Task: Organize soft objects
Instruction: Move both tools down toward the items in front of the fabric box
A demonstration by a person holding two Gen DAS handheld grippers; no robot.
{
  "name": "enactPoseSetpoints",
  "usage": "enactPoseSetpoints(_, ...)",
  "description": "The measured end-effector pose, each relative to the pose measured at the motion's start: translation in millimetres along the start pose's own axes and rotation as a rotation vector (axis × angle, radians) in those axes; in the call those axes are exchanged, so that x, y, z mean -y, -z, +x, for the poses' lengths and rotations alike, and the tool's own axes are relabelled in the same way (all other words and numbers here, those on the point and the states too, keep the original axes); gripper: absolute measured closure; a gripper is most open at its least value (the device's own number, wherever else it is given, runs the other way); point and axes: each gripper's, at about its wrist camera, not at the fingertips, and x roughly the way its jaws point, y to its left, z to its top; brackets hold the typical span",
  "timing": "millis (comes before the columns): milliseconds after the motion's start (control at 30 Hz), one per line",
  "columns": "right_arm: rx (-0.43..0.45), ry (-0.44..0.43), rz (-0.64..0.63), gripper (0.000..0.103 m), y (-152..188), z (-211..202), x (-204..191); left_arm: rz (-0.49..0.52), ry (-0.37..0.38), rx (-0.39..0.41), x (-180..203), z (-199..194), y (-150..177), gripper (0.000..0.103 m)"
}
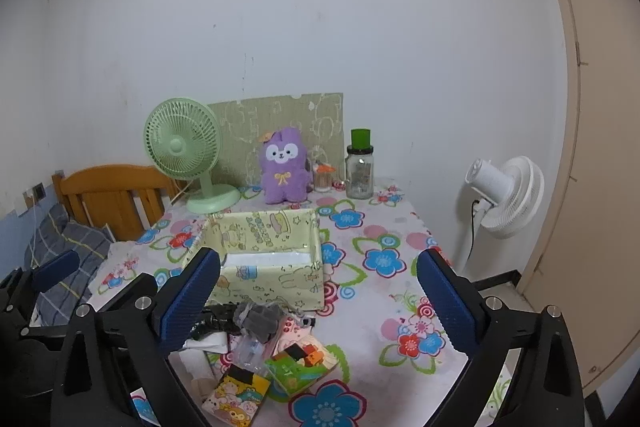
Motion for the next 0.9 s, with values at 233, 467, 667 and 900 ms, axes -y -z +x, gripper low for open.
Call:
enactPoseSetpoints(233, -0.025, 0.002, -0.007, 0.004, 20.2, 18.5, -1.4, 0.011, 0.019, -0.050, 5.6, 21.4, 22.3, 0.004)
enactPoseSetpoints(467, -0.108, -0.017, 0.009, 0.004, 47.4, 47.3, 1.4, 0.004, 0.044, -0.122, 11.2, 43.7, 46.5, 0.007)
enactPoseSetpoints(667, -0.143, -0.019, 0.014, 0.005, 66.2, 59.8, 2.4, 0.026, 0.051, -0.154, 19.9, 54.0, 63.3, 0.008)
enactPoseSetpoints(900, -0.177, -0.014, 0.016, 0.005, 85.7, 69.5, 4.5, 0.024, 0.062, -0.190, 20.5, 66.7, 81.0, 0.012)
